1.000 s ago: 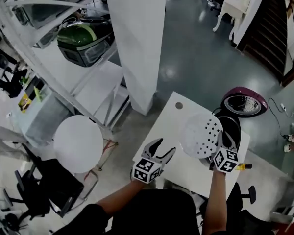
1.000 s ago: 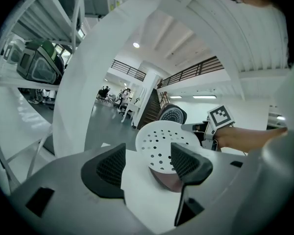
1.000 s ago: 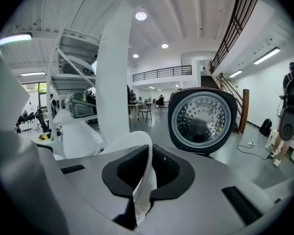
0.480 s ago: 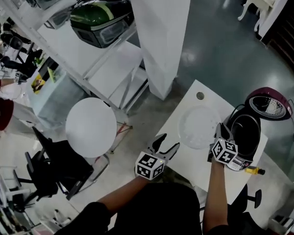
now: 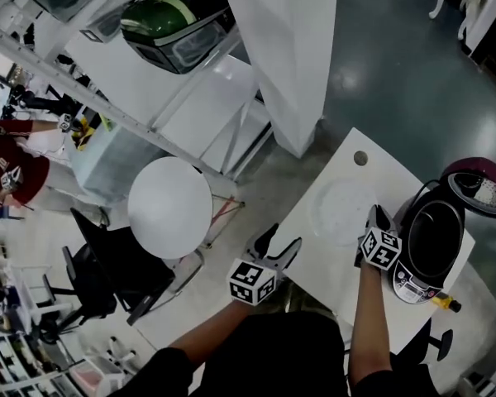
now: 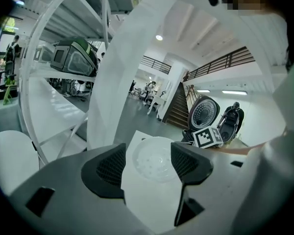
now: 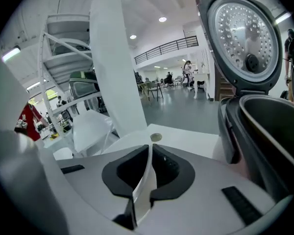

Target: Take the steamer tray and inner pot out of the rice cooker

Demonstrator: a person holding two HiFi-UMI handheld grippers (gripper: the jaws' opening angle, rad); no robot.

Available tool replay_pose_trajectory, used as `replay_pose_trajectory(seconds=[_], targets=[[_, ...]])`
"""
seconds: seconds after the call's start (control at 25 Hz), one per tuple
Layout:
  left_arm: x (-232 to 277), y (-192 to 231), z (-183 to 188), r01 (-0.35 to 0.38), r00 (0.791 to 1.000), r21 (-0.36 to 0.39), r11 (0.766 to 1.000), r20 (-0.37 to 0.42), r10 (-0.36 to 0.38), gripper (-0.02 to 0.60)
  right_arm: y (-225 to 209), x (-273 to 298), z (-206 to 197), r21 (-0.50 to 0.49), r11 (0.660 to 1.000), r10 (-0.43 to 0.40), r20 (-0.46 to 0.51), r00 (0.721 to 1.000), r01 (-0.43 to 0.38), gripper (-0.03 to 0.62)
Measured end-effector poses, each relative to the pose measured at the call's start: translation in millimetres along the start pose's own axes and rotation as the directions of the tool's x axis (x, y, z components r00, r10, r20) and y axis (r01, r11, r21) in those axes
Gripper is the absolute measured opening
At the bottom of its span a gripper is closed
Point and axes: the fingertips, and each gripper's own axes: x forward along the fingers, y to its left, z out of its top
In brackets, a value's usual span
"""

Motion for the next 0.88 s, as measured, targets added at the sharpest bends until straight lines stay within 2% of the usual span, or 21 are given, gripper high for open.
replay_pose_trajectory(seconds=[0.16, 0.32, 0.6, 0.88], targets=[[7.5, -4.4, -6.5, -0.016, 1.0, -0.033, 0.999, -0.009, 0.016, 0.265, -5.2, 20.7, -18.0, 0.022, 1.0, 0.005, -0.029, 1.0, -0.004, 0.017], [16.7, -11.6, -16.0, 0.002, 0.999, -0.039, 0.999, -0.04, -0.003, 0.265, -15.5, 38.3, -28.9, 0.028, 1.0, -0.006, -0.04, 0.999, 0.008, 0.017], [25.7, -17.9, -35.5, 0.026, 0.995, -0.063, 0.998, -0.091, -0.031, 0.265, -24.1, 54.6, -53.7, 0.098, 0.995, -0.018, -0.027, 0.999, 0.02, 0.017], [28.7, -8.5, -40.3, 0.011, 0.995, -0.069, 0.998, -0.097, -0.017, 0.265, -31.6, 62.7, -74.3, 0.082, 0.996, -0.041, -0.06, 0.997, 0.046, 0.018]])
